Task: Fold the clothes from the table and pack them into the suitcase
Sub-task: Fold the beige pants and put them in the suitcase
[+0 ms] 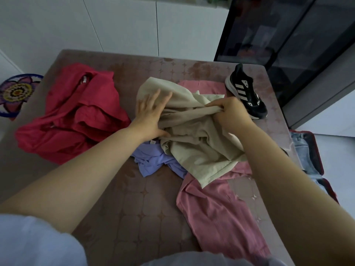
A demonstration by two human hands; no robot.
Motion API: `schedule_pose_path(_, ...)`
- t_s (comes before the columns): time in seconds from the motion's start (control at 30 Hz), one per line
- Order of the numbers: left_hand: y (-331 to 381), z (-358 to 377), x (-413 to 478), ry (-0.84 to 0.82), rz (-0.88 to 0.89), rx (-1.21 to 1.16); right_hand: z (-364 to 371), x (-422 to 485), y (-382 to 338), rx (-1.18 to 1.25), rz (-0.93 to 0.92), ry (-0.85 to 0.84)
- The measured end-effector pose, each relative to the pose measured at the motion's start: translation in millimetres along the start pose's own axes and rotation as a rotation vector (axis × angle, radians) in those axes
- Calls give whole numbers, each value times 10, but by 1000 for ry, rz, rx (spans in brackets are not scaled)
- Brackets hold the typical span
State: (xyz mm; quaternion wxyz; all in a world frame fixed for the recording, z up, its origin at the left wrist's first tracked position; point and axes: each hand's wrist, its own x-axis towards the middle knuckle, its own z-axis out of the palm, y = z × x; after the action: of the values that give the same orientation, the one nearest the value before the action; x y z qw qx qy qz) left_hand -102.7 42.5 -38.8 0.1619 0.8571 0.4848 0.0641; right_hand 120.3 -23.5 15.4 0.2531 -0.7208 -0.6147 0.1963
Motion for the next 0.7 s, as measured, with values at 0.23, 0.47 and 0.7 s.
schedule_pose_path(0.23, 83, -91, 328, 218, -4, 14, -484, 12, 275, -150, 117, 69)
schedule_pose_path(0.47, 385, -163, 654, 264, 97, -47, -361, -177, 487, -291, 98, 6)
schedule_pose_path(0.7, 422, -59, 860, 354, 45, -42, 347, -480, 382, -426, -572, 272)
